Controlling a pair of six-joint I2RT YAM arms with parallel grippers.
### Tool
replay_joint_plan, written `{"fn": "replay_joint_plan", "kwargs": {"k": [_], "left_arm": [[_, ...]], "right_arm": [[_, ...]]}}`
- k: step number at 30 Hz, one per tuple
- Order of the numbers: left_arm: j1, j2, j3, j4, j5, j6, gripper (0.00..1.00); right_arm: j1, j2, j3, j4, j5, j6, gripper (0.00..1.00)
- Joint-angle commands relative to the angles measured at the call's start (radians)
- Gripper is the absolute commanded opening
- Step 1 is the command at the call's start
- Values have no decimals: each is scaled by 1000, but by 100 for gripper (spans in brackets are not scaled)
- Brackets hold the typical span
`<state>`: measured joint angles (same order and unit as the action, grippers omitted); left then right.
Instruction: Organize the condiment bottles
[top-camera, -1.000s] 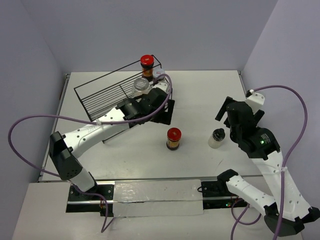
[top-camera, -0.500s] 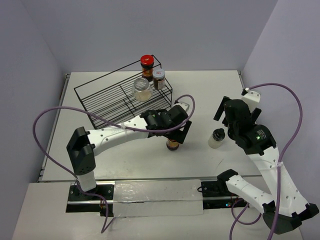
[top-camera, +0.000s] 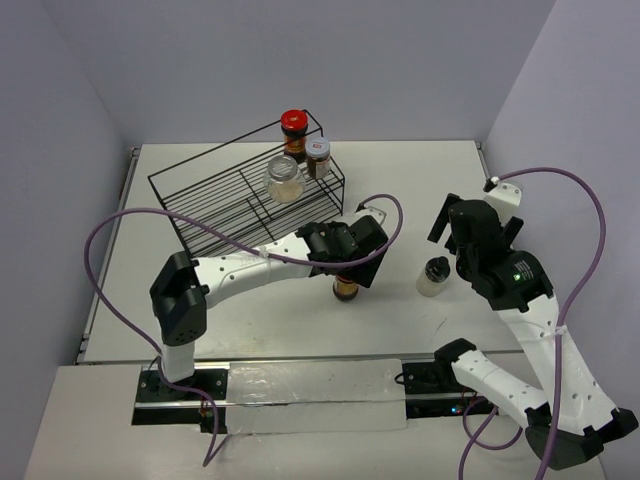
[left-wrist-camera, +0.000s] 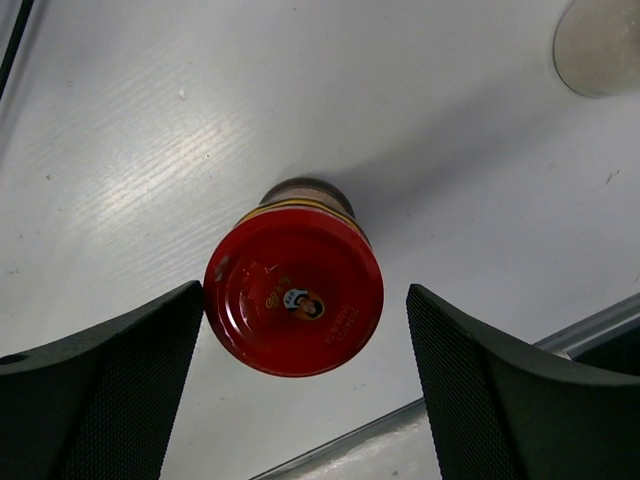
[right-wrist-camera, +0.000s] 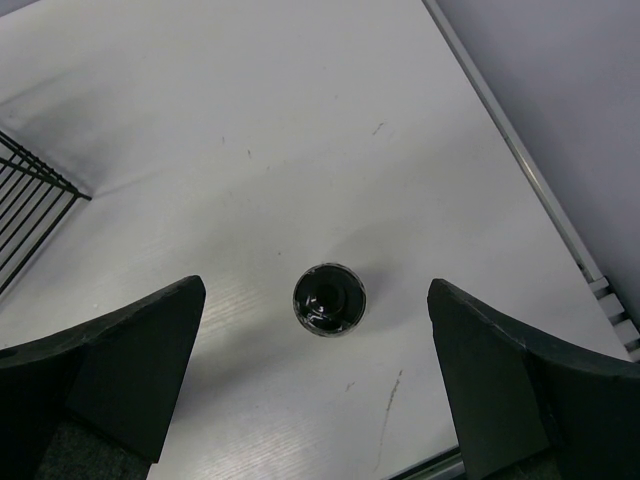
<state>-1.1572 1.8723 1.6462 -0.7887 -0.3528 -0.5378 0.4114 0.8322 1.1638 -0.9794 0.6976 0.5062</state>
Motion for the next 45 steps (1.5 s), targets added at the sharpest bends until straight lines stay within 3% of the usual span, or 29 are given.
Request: {"fn": "replay_joint_plan", "kwargs": {"k": [1,7,13,15,16,17,19,20,21,31,37,45], "left_arm": [[-1,31,66,-6,-29,12,86],[-1,41,78,-29,-49,2,81],[-1,61,93,-75,-94,-9,84],[-1,51,88,-74,-104,-14,78],[-2,46,83,-69,-107,-16,72],[-1,40,80,-66,-109,-15,58],[-1,30,78,-66,-110,-16,38],[-1,24,79,-67,-120,-24,21],[-1,21,89,-75,-129,-33,12],[14,-127,106,-107,-131,-37,10],[118,-239,220,-180,-156,8,10],[252,-265,426,-211,-199,119,10]], "right_arm": [[-8,-10,-3,36,7,-7,100],[-8,-8,-6,39,0,-8,100],[-8,-4,-8,53,-16,-15,100],[-8,-2,-6,54,-17,-17,100],[-8,-2,-4,54,-17,-17,100],[-8,-2,-3,54,-17,-18,100],[-8,1,-1,56,-17,-21,100],[-8,2,2,56,-17,-20,100],[-8,2,5,57,-17,-19,100],[-8,13,-2,96,-44,-26,100],[-9,10,-18,118,-58,-21,100],[-8,9,-17,133,-68,-32,100]]}}
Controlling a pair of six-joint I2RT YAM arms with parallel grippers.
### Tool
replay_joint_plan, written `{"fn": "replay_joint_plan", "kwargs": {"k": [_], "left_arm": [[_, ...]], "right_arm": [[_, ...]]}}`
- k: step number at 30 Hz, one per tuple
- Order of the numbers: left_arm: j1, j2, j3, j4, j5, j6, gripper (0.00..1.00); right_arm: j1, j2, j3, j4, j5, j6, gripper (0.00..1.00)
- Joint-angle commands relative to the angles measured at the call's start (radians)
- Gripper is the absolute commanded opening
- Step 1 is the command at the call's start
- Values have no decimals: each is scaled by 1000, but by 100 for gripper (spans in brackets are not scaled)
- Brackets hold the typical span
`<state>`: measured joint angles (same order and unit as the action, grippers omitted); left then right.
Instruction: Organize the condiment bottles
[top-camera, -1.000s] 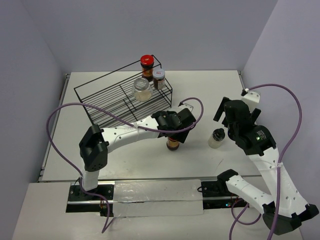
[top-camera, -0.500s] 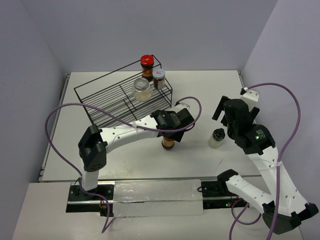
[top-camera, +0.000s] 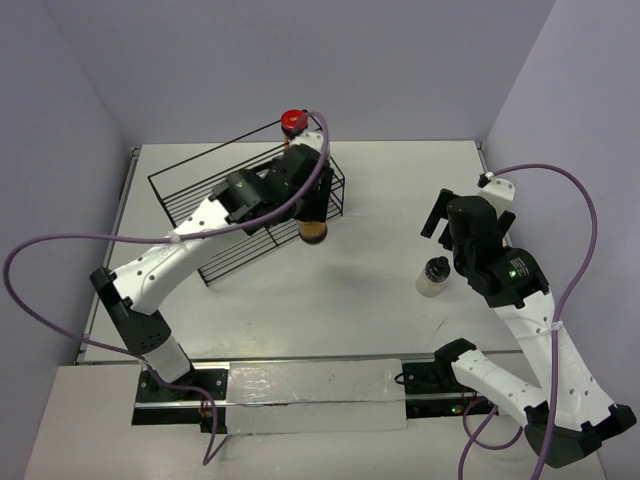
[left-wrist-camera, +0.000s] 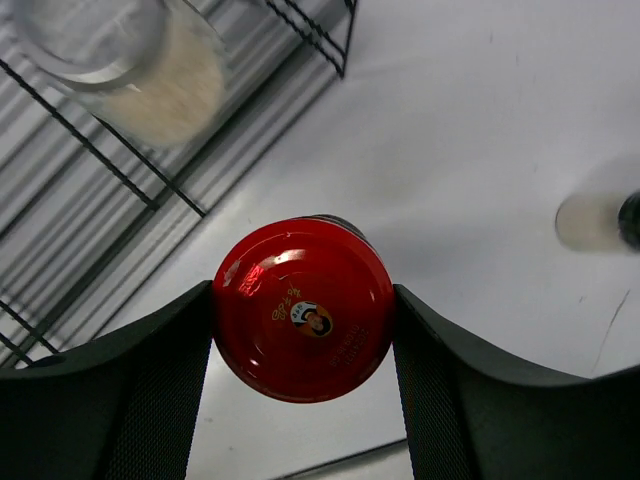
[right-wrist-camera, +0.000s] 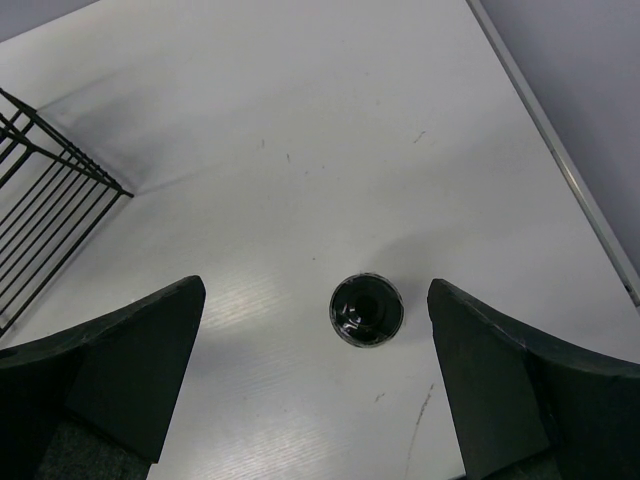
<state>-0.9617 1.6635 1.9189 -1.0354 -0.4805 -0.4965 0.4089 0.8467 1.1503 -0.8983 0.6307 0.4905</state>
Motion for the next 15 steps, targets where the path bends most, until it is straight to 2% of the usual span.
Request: {"fn": "replay_joint_plan", "kwargs": {"k": [1,15], "left_arm": [[70,-51,194,35,-86,91,10],[263,63,446,148,-135,196,10]], "right_arm": [[-5,-5,-3,52,-2,-18,100],[-4,1,-7,47,-32,-4,100]]}}
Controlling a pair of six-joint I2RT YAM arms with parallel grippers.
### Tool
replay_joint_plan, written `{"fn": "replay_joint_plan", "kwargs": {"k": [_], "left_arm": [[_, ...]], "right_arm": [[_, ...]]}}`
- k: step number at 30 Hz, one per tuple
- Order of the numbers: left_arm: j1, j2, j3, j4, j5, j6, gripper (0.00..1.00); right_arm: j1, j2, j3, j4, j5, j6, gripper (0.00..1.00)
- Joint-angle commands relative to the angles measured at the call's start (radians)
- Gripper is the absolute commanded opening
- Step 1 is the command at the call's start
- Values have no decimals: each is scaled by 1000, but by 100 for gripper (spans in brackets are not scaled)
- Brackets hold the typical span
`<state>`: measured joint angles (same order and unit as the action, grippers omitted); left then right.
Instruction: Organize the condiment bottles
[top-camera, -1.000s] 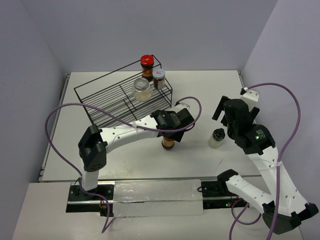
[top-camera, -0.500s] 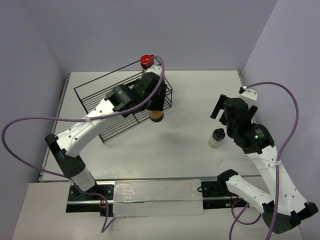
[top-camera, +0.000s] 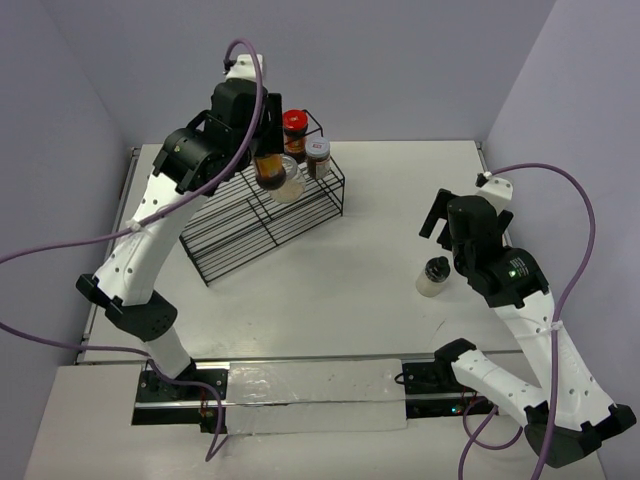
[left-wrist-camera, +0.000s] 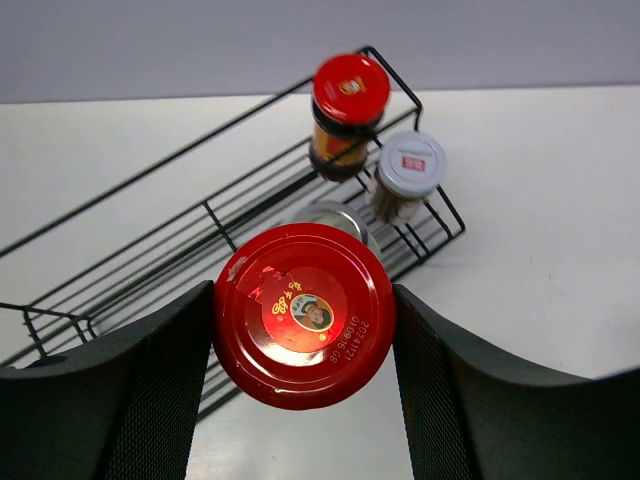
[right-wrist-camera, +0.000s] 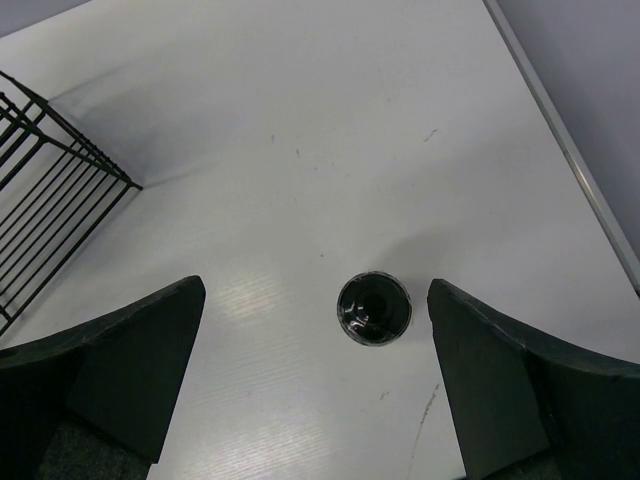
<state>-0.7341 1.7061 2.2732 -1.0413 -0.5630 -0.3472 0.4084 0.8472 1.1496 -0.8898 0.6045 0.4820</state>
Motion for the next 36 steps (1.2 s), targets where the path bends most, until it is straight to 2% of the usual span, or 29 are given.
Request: {"fn": "replay_joint_plan", "kwargs": {"k": [1,19,30,36], "left_arm": [[44,27,96,164,-55,52,10],[186,72,98,303,-35,62,10],[224,161,96,371,-56,76,10],[237,171,43,409,-51,61,10]], "right_arm": [[-4,2,-6,38,-5,4,100],[-3,37,-20,59,-40,-3,100],[-4,29,-22,34,-35,7,100],[-4,30,-22,38,-46,7,100]]}}
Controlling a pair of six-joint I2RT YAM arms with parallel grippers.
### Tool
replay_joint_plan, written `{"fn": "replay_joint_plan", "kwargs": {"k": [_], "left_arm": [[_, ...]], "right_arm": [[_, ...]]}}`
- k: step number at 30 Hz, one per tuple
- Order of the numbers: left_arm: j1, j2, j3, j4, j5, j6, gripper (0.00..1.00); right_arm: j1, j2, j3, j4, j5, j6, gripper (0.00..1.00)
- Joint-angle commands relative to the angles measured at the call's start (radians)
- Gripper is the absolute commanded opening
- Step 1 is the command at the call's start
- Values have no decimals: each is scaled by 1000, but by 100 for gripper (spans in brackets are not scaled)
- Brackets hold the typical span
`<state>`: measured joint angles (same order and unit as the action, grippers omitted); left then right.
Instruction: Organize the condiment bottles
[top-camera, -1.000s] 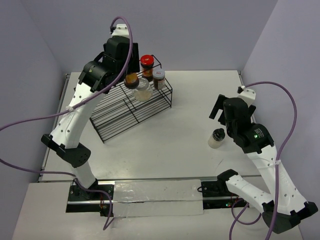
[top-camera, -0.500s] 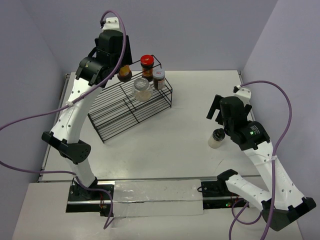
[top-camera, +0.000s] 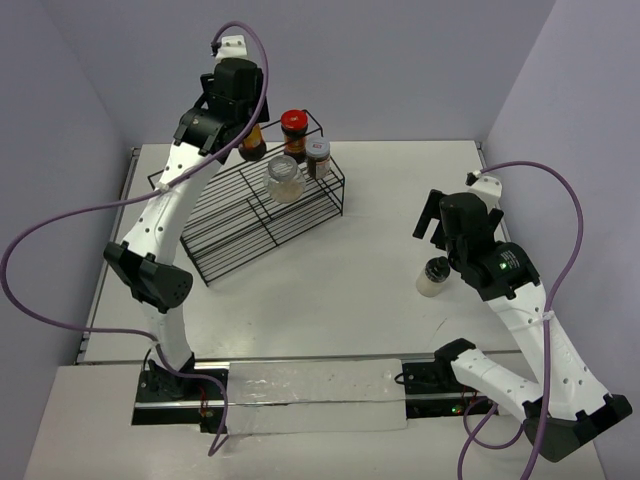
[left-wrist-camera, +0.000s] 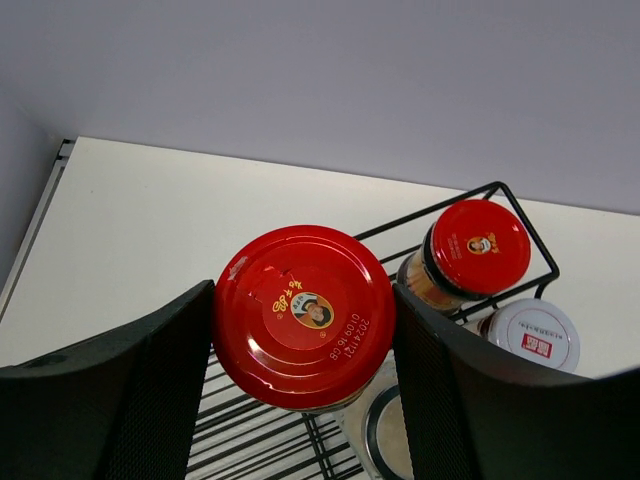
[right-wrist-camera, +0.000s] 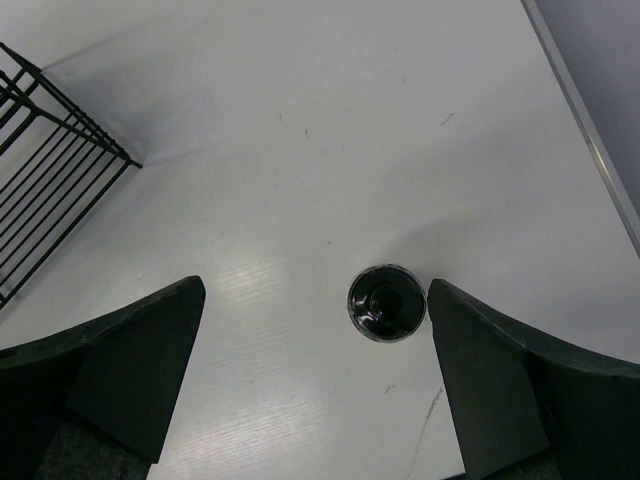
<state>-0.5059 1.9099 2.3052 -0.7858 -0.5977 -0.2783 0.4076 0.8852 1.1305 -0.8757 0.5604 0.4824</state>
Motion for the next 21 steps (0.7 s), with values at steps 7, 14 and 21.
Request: {"fn": "replay_joint_plan", "kwargs": {"k": [7,14,21], "left_arm": [[10,-11,-18,162,-4,-15,10],[20,41,32,171,-4,32,10],[24,62,26,180,-2,41,10]], "right_arm": [[-2,-3,-1,26,-5,7,100],[-4,-9,-13,21,1,4,100],[-3,-5,-25,27,-10,10,100]]}}
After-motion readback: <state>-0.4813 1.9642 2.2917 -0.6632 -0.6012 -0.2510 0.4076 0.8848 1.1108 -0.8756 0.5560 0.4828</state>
